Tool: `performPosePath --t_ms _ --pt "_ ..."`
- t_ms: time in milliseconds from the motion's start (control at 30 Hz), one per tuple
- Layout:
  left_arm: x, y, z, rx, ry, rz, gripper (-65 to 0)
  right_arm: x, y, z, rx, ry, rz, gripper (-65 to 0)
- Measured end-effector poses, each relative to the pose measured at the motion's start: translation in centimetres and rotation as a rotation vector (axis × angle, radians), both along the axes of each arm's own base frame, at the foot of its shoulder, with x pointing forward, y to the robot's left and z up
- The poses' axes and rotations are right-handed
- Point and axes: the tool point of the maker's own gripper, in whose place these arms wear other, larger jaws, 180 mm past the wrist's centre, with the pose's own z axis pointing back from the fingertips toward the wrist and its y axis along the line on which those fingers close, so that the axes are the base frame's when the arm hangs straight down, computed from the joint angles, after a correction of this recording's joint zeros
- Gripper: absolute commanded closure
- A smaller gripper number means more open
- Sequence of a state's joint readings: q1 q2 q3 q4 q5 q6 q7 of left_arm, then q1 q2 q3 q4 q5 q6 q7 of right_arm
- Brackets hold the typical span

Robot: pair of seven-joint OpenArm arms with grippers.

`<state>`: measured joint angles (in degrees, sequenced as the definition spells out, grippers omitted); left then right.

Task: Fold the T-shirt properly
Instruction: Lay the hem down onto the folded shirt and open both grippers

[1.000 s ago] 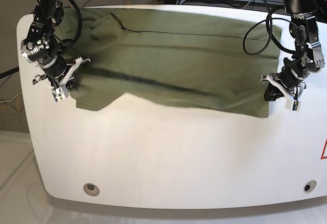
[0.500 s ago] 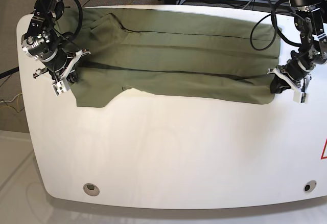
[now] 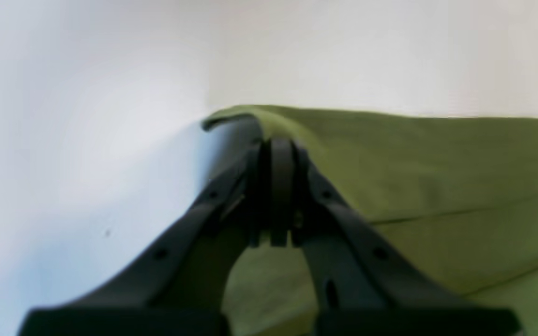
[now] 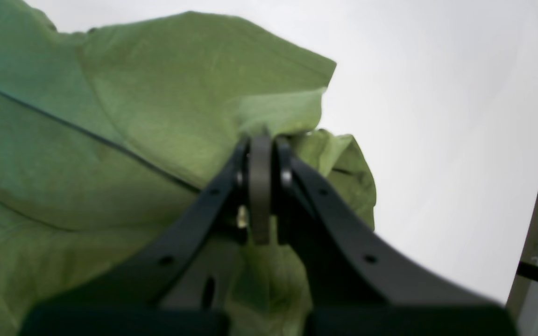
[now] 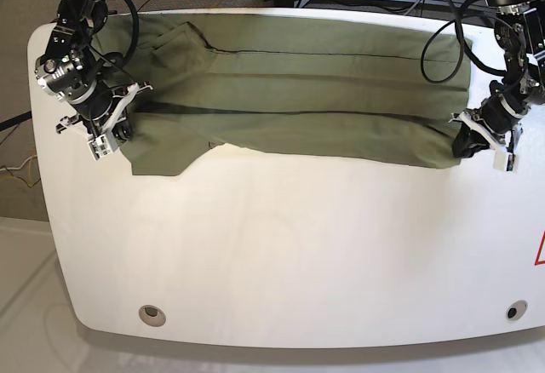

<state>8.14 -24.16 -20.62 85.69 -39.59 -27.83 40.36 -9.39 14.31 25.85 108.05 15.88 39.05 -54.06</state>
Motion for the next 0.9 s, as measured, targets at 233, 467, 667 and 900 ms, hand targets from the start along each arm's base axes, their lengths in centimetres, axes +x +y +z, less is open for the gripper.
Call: performPosePath --t_ms 233,467,667,900 --pt "-1.0 0.8 1.1 0.032 -0.017 0.005 0.0 -0.2 -0.1 -0.2 -0.001 0.006 0.001 0.0" --pt "-2.2 0.6 0.9 0.061 -0.004 -0.009 0.0 -1.7 -0.1 -1.2 -0.006 0.045 0.01 0.0" --pt "-3.6 0.3 0.4 0.061 0.018 -0.014 0.0 -3.1 0.0 -2.0 0.008 0.071 0.006 0.0" --pt "-5.4 0.6 -0.4 0.081 0.06 -0.014 0.0 -4.6 -0.1 -3.0 0.004 0.117 0.001 0.0"
